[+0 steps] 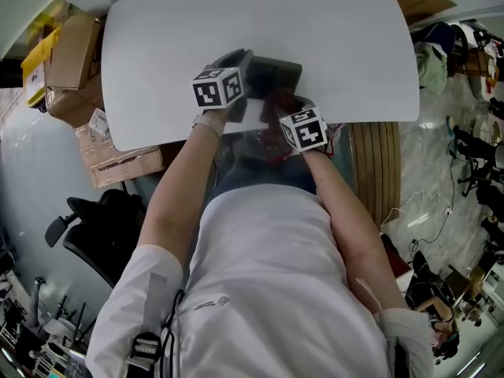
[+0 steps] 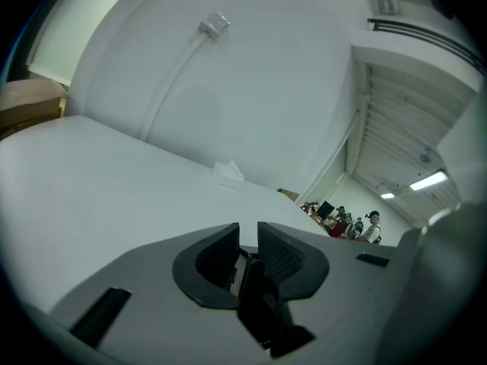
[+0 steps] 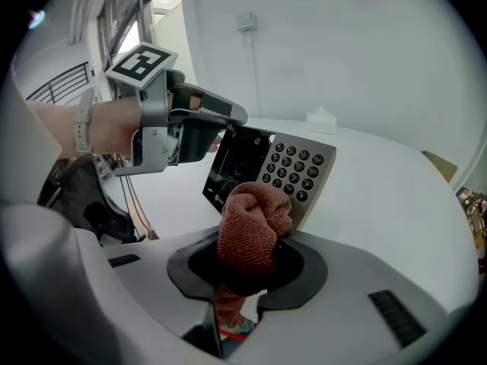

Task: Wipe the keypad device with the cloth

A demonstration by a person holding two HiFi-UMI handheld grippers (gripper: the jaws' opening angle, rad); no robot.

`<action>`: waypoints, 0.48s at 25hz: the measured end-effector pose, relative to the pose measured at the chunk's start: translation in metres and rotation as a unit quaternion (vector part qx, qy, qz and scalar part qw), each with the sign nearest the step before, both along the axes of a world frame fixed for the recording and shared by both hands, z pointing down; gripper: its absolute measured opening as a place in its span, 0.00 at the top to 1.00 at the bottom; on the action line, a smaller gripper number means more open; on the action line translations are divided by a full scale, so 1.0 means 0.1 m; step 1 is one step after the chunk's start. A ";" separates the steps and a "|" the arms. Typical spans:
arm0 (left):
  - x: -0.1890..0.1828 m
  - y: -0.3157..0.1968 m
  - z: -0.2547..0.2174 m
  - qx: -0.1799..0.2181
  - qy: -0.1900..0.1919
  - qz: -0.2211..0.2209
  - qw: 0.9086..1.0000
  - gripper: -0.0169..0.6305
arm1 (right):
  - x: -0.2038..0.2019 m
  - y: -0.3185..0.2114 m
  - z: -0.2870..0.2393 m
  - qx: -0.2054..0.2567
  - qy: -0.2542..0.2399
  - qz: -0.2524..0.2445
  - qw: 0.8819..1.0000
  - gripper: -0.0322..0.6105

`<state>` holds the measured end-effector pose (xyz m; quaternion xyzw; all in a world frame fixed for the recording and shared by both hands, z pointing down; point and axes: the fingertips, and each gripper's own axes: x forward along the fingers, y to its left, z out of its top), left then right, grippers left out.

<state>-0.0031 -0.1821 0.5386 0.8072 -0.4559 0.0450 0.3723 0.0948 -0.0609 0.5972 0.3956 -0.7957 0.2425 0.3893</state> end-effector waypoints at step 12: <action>-0.05 0.13 0.00 -0.009 0.009 -0.024 1.000 0.85 | 0.13 -0.26 -0.31 0.023 -0.045 0.052 0.997 0.79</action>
